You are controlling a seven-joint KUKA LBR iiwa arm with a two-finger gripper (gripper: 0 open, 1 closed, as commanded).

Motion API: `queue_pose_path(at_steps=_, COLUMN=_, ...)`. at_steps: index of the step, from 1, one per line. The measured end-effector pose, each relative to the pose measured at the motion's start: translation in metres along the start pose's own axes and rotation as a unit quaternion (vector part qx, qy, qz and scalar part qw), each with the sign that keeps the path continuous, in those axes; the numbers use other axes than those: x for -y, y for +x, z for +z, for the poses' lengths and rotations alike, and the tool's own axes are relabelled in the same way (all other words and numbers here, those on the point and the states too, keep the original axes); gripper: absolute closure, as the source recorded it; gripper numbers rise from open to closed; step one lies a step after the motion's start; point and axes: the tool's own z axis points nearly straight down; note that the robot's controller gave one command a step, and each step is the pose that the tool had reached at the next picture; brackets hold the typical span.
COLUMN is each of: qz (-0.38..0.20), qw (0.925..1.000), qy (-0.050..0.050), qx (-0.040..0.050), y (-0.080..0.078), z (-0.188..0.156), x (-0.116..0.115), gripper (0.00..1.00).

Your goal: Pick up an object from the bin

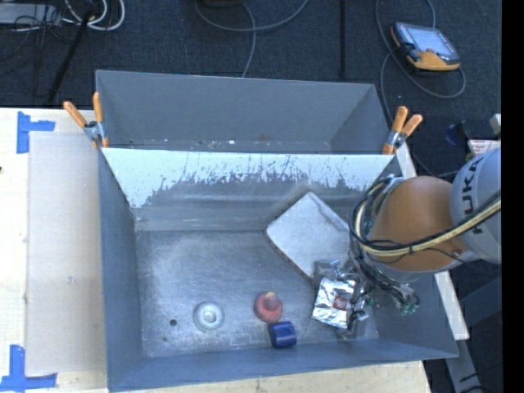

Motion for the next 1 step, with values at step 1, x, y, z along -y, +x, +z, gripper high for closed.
queue_pose_path(at_steps=1, qz=-0.074, qw=0.9973, qy=0.000, qx=0.0046, y=0.0211, z=-0.0015, x=0.0142, gripper=0.00)
